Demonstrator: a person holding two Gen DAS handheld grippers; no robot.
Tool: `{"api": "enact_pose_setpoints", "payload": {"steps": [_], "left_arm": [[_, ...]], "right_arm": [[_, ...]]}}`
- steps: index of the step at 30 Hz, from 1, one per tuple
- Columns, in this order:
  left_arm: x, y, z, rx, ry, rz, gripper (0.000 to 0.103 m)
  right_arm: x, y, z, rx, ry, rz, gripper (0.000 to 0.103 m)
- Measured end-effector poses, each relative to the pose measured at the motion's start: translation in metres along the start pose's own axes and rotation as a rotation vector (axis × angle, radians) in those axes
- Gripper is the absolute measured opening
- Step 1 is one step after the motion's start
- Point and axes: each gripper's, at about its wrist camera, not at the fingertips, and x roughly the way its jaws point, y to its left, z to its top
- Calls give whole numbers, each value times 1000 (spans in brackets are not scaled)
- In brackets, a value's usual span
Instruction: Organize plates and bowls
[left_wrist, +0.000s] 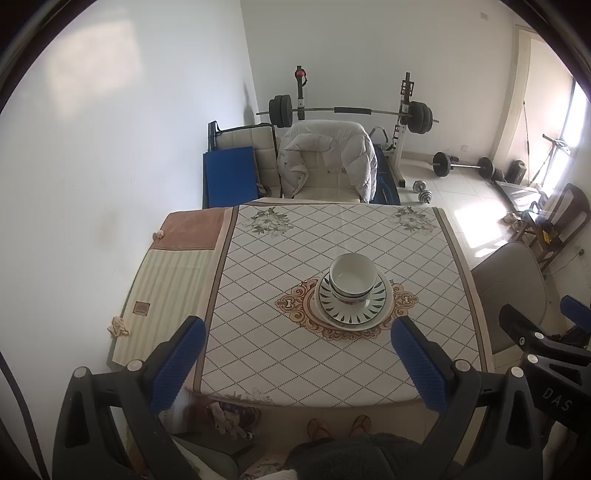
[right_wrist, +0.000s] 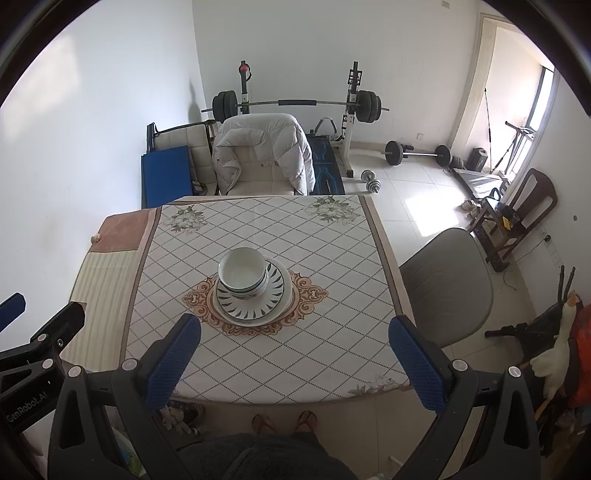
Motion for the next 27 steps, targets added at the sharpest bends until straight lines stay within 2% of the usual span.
{"api": "enact_pose_setpoints", "payload": {"steps": [27], "left_arm": [[3, 3, 4, 0, -5, 7, 103]], "right_arm": [[0, 1, -3, 7, 0, -3, 103]]}}
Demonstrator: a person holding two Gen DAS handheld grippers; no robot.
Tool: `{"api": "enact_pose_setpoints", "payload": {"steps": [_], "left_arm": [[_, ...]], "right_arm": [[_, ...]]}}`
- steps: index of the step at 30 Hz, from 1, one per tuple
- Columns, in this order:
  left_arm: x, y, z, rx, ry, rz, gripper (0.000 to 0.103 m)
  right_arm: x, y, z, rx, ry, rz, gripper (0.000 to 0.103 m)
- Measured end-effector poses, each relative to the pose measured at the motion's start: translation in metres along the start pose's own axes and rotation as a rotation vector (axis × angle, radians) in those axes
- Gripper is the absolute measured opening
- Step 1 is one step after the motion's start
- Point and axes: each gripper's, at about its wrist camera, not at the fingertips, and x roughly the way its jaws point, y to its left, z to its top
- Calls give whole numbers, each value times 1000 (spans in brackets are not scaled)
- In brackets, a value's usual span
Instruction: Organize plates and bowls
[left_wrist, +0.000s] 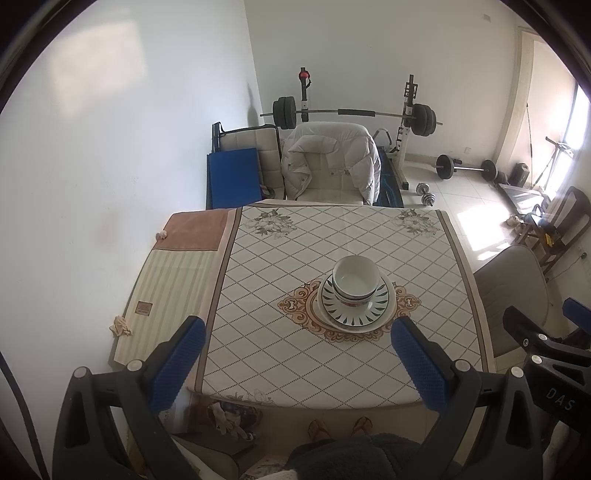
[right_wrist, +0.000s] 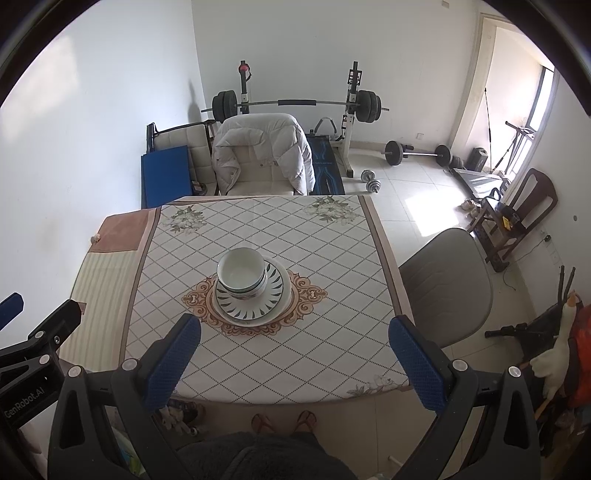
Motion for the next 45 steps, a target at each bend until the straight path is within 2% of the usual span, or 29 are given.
{"api": "enact_pose_setpoints", "payload": {"steps": [45], "left_arm": [[-2, 4, -2, -11, -14, 23, 103]], "right_arm": [[-5, 0, 1, 5, -18, 18, 103]]}}
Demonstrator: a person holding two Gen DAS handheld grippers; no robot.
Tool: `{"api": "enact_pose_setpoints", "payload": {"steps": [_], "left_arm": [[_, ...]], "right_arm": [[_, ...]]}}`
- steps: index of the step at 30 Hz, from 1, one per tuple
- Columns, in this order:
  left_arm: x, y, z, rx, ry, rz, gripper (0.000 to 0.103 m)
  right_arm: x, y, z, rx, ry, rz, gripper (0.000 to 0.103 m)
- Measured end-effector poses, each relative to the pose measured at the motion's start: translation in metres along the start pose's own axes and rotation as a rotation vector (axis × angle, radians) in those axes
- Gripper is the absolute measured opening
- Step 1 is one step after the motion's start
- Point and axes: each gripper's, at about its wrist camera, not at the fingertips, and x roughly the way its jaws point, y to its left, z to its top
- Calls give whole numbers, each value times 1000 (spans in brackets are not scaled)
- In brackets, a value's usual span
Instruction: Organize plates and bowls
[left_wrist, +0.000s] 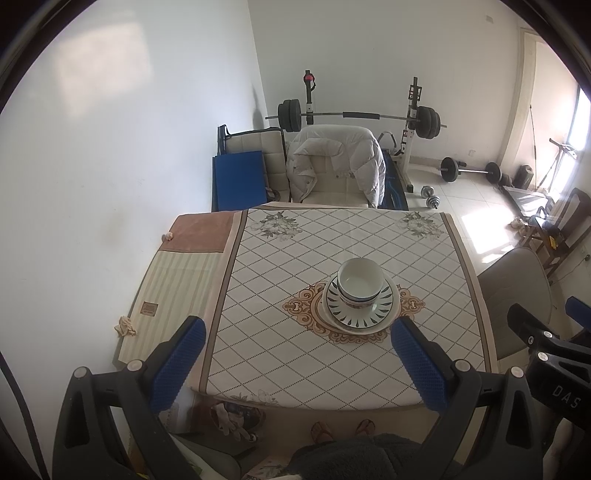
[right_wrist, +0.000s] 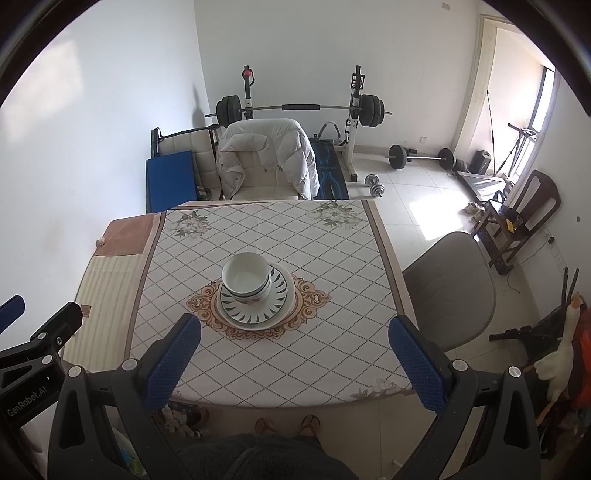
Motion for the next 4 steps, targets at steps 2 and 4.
{"api": "enact_pose_setpoints", "payload": {"steps": [2, 4], "left_arm": [[0, 0, 0, -1, -2, 0, 103], [0, 1, 1, -1, -4, 2, 103]], "right_arm": [[0, 0, 0, -1, 0, 0, 103], [0, 0, 0, -1, -1, 0, 103]]}}
